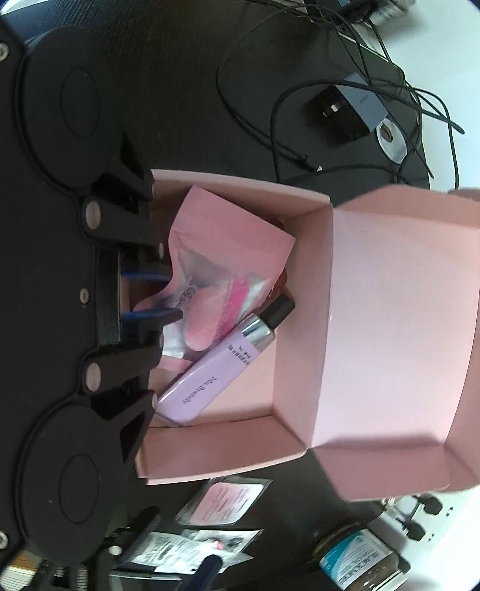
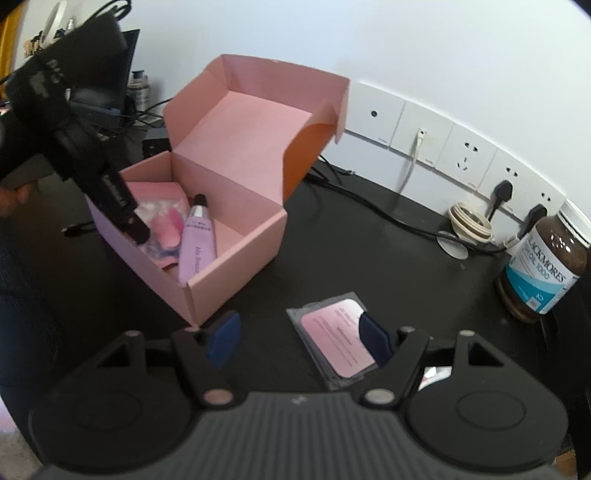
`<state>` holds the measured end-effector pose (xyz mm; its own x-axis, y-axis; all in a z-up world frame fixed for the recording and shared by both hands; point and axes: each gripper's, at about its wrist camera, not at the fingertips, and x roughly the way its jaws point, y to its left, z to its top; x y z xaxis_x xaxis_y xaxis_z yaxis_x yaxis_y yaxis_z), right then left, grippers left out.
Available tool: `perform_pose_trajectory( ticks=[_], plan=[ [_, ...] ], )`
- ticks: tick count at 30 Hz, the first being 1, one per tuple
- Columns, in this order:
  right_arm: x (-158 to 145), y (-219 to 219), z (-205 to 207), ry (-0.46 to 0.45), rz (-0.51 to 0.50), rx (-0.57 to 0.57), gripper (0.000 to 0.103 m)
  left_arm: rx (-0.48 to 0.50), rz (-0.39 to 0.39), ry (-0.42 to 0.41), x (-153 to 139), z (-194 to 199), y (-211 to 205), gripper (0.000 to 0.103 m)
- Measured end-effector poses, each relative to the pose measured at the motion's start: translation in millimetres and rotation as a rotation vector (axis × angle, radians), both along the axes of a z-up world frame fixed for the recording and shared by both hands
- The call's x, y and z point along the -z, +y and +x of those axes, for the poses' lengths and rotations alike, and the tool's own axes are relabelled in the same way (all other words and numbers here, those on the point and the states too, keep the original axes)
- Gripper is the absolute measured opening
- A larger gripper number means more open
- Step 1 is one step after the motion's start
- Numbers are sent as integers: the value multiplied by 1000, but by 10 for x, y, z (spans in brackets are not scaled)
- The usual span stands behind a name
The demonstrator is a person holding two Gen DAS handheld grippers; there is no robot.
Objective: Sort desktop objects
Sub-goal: 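Open the left gripper to drop the pink zip bag in the box, then withdraw the left gripper from the box while the right gripper closes on the pink card packet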
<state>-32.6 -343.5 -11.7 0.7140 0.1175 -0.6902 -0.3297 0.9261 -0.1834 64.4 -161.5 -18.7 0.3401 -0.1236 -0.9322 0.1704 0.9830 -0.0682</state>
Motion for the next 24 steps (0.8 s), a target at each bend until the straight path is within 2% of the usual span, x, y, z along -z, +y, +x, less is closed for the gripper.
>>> perform_pose_trajectory(
  ticks=[11,13,14,16,17,18,20,24],
  plan=[
    [47,-86,-26,18,-11,37,71,35,58,-42,-22,-117,-220,17],
    [40,-83,-38,17,-12,37,71,42,64,-52,-17,-91,-228,21],
    [34,-82,-45,15,-13,36,71,38,63,-61,-38,-100,-229,24],
    [10,-88,-60,9,-17,35,71,32,64,-85,-90,-124,-234,46],
    [-3,-93,-68,6,-18,34,71,33,66,-112,-136,-147,-240,65],
    [-15,-101,-73,4,-19,35,71,36,68,-144,-189,-175,-247,79],
    [-30,-132,-70,4,-16,42,71,53,72,-211,-316,-240,-265,85],
    [-43,-198,-59,10,-18,55,71,68,74,-256,-509,-293,-280,94]
  ],
)
